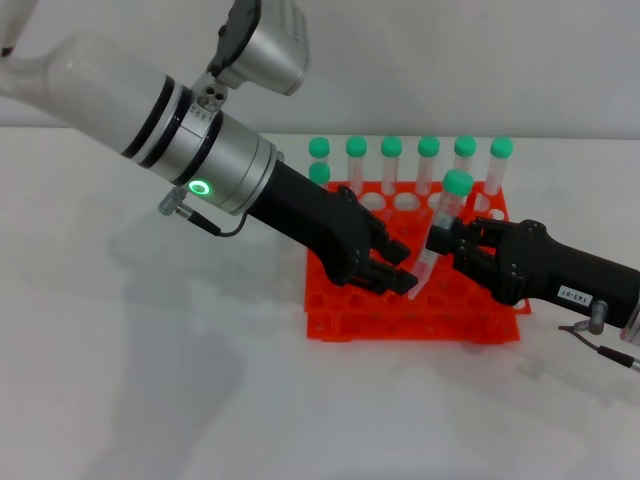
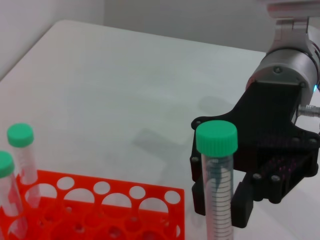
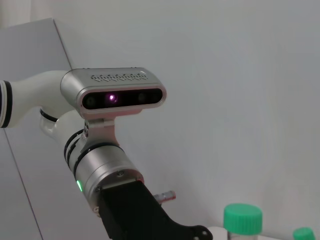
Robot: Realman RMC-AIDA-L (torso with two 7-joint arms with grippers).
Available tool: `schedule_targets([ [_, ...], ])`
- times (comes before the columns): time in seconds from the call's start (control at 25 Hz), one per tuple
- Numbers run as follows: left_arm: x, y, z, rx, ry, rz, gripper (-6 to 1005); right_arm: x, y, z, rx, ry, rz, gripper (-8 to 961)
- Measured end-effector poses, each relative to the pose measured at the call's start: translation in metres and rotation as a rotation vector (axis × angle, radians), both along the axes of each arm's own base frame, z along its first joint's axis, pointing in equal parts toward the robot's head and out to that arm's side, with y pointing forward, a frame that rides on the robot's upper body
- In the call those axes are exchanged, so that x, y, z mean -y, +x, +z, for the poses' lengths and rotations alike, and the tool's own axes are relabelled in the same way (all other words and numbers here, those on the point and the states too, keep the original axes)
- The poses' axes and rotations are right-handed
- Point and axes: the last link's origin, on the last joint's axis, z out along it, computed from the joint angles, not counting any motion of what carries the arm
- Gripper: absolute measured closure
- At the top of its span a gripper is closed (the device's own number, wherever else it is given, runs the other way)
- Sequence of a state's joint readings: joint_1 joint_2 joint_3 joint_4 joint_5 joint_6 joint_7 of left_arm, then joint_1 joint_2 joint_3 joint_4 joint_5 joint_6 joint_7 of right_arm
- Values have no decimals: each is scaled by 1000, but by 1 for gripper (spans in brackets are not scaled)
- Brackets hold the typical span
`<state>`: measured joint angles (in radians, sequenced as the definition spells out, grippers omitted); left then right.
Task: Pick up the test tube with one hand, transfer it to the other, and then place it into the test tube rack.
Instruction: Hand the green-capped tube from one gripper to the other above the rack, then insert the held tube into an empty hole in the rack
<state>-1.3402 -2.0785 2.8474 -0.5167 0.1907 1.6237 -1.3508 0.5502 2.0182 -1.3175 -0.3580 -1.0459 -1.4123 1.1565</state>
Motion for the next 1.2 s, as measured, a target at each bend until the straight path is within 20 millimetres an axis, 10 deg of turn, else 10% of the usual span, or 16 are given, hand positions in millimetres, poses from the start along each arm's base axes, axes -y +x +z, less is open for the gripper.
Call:
schedule_targets([
  [0.64,-7,-28,29,74,141,122,368,-4,0,1,9,13,-12,752],
  [1.2,45,-152,79,512,673,256,106,-35,-29,-4,61,80,31,753],
])
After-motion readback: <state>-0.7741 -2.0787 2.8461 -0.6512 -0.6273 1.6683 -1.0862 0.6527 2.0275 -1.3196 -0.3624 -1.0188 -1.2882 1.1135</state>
